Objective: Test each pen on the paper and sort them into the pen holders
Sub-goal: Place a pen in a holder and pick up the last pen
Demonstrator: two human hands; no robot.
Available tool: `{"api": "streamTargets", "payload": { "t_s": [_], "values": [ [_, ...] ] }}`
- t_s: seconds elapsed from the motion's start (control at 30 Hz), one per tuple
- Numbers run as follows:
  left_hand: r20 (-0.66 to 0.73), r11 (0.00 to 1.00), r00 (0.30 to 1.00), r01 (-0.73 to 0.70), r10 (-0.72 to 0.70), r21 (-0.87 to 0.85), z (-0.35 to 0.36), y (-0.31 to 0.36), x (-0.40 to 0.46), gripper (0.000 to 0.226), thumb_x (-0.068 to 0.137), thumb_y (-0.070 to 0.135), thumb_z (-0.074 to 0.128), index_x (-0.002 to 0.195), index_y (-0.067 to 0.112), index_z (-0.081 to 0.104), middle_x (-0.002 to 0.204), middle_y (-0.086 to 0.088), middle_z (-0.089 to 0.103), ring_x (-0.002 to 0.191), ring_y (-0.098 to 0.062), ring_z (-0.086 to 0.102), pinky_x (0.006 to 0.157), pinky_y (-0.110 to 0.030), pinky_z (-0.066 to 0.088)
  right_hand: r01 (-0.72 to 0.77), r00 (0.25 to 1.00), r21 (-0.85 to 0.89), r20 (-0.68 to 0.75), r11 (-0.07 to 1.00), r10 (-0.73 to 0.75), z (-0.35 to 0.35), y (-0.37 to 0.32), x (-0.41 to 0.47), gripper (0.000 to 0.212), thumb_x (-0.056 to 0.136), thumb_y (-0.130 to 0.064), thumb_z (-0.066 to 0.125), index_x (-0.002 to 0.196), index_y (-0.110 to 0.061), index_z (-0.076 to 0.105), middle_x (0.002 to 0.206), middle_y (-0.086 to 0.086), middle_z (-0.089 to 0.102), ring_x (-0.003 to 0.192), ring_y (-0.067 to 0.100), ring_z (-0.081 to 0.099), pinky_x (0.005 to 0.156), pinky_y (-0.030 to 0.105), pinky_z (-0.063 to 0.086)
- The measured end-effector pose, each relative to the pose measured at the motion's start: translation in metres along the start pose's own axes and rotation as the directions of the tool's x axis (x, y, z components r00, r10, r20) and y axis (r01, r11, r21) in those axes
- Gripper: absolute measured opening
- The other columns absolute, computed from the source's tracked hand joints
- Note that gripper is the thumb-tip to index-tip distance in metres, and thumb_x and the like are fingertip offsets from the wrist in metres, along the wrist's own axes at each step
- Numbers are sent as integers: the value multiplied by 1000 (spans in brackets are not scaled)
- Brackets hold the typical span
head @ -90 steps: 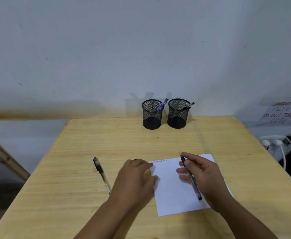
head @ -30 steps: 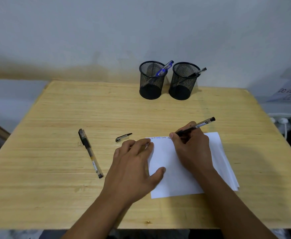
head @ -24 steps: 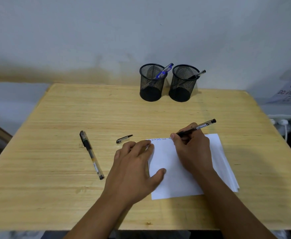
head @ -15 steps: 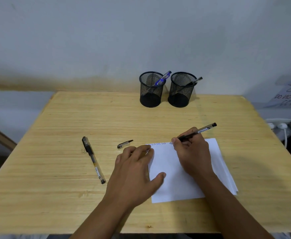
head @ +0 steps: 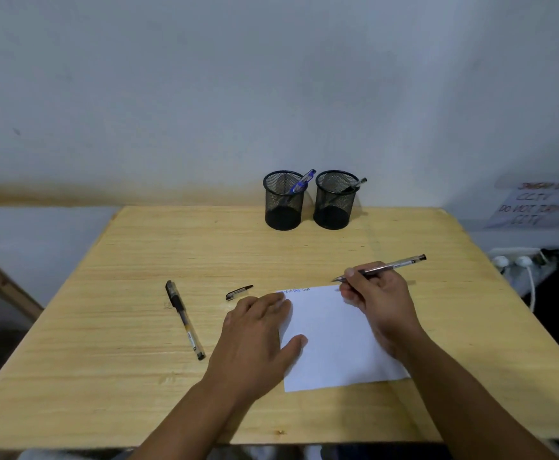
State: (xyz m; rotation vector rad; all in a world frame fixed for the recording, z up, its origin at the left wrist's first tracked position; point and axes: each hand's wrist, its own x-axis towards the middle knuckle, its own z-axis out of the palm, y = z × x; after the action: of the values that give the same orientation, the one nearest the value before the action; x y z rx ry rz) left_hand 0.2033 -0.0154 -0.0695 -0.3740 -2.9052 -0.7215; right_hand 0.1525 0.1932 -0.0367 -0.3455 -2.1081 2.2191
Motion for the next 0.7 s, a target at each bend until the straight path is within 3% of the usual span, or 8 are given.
{"api": "streamTargets", "payload": {
  "t_s": [0.13, 0.23, 0.33, 0.47, 0.7],
  "values": [
    [-159, 969, 981, 70, -110, -236, -11, -8, 3, 44, 90, 39, 62, 132, 29, 60, 133, 19, 52, 124, -4, 44, 102, -27, 39, 22, 1000, 41, 8, 999, -22, -9, 0, -23, 2, 91, -6, 66, 90, -5, 64, 80, 13, 73, 77, 23, 70, 79, 35, 56],
    [-196, 982, 969, 123, -151, -146, -27, -27, 14, 41, 88, 31, 66, 128, 23, 65, 119, 9, 63, 112, -19, 53, 92, -27, 37, 30, 999, 51, 9, 998, -31, -16, -2, -41, 4, 89, -3, 67, 90, -6, 66, 81, 12, 75, 78, 25, 72, 81, 38, 57],
    [-203, 964, 944, 267, -260, 7, -41, -44, 23, 35, 87, 32, 66, 119, 19, 69, 116, -2, 67, 106, -34, 55, 89, -38, 40, 20, 1000, 48, -22, 999, -19, -21, -4, -58, 5, 88, -2, 69, 91, -6, 68, 77, 9, 76, 77, 24, 72, 85, 42, 57],
    [-130, 915, 936, 349, -328, 201, -50, -52, 28, 25, 92, 39, 54, 107, 28, 71, 112, 3, 65, 105, -29, 52, 85, -37, 42, 18, 998, 24, -68, 1000, -17, -26, -5, -76, 8, 86, 1, 70, 90, -5, 69, 76, 9, 76, 76, 25, 74, 87, 44, 57],
    [-175, 919, 944, 315, -278, 236, -43, -44, 25, 19, 90, 38, 55, 96, 34, 73, 97, 11, 70, 94, -23, 59, 87, -42, 45, 22, 995, -21, -96, 1000, -24, -38, -1, -89, 16, 80, 7, 72, 83, -9, 73, 82, 10, 77, 86, 29, 74, 93, 53, 55]
  ]
}}
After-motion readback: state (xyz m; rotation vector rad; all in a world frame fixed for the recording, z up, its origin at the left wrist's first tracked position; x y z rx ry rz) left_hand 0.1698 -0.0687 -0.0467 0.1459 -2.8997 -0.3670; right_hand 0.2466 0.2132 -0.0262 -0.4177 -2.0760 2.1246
